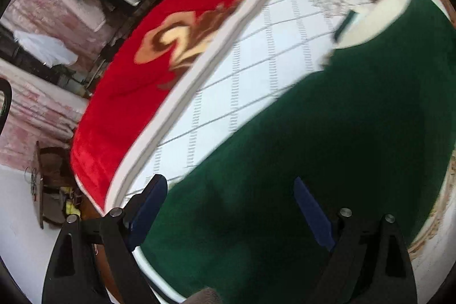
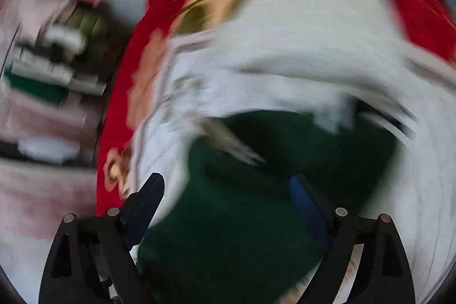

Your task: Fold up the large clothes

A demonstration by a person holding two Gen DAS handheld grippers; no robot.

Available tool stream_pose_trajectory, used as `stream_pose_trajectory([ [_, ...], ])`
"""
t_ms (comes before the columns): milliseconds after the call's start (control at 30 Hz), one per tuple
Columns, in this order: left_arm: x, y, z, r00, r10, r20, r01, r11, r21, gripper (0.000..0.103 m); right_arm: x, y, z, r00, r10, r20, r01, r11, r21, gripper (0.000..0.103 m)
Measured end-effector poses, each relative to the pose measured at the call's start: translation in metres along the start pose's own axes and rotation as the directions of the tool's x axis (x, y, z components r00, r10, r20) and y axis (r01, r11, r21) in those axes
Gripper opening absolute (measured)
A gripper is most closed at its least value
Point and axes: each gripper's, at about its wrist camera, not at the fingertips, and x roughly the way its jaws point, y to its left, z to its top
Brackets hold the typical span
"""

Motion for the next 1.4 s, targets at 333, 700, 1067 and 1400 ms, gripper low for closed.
stream_pose_trajectory([
  [333, 0.017, -0.059, 0.017, 1.000, 0.023, -0.018, -0.022, 0.995, 0.093, 0.091, 0.115, -0.154, -0.028, 0.895, 0.445, 0.016, -0.415, 0.820, 0.393, 0.091],
  [700, -0.003, -0.072, 0.010, 0.996, 0.087, 0.030, -0.091, 0.983, 0.162, 0.091, 0.127, -0.106, -0.025, 0.905, 0.413, 0.099, -0.416, 0.810, 0.413, 0.016],
  [1067, -0.064, -0.121, -0.056, 0.998, -0.055, -0.005, 0.054, 0.954, 0.296, 0.091, -0.063, -0.245, -0.222, 0.990, 0.034, 0.135, -0.122, 0.669, 0.733, 0.017],
  [1400, -0.090, -0.176, -0.078, 0.997, -0.080, 0.014, 0.068, 0.920, 0.386, 0.091, -0.116, -0.288, -0.279, 0.991, -0.013, -0.132, 0.100, 0.726, 0.680, 0.057],
])
